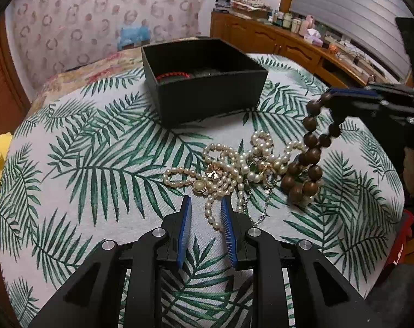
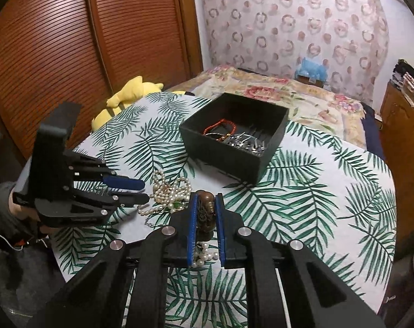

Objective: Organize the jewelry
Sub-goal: 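Grasp the brown wooden bead bracelet with the right tool, then lift bead bracelet with right tool while left tool grasps a pearl strand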

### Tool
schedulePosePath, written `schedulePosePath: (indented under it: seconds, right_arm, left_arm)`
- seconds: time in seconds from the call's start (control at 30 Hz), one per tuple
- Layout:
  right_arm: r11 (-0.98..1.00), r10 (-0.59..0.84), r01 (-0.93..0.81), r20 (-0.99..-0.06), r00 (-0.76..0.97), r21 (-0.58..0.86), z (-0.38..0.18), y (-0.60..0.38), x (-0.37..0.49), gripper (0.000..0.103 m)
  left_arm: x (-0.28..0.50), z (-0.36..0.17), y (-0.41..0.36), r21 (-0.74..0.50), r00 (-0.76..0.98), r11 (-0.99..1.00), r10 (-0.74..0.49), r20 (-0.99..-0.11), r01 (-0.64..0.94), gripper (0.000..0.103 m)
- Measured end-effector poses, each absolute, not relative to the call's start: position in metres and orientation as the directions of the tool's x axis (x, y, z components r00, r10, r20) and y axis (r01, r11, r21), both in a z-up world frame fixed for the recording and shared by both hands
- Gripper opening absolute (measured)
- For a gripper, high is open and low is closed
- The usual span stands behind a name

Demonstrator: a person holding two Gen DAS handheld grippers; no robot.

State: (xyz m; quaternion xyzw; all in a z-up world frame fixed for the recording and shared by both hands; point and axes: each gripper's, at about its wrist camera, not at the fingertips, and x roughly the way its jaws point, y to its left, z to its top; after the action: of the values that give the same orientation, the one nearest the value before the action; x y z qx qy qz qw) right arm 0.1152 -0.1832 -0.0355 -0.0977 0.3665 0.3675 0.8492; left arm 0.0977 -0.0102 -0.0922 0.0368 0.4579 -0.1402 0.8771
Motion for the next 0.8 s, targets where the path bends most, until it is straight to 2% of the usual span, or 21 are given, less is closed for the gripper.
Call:
schedulePosePath:
  seconds: [0.13, 0.17, 0.2, 0.47, 0.8]
  right_arm:
    - [0.718, 0.552, -0.689, -0.685, 0.475, 0.101, -0.031, -0.188, 0.115, 0.014]
    - [0.72, 0.553, -0.687, -0.682, 0.479, 0.1, -0.03, -0.189, 0.114, 0.014]
    - [0.721, 0.553, -0.686, -0.679, 0.482, 0.099, -0.029, -0.19, 0.113, 0.014]
    - [0.727, 0.563, -0.678, -0.657, 0.5, 0.107, -0.02, -0.195, 0.112, 0.014]
    - [0.725, 0.576, -0.684, -0.614, 0.54, 0.079, 0.002, -0.194, 0.116, 0.014]
  left_arm:
    - [0.098, -0.093, -0.013, -0.036, 0.552, 0.96, -0.191, -0.812, 0.279, 0.02]
    - [0.098, -0.092, -0.014, -0.031, 0.556, 0.96, -0.188, -0.809, 0.279, 0.008]
    - [0.098, -0.092, -0.014, -0.029, 0.559, 0.96, -0.187, -0.808, 0.278, 0.004]
    - [0.09, -0.056, -0.004, -0.099, 0.618, 0.958, -0.249, -0.746, 0.268, 0.004]
    - [0.094, 0.009, -0.003, -0.114, 0.704, 0.946, -0.302, -0.643, 0.302, 0.004]
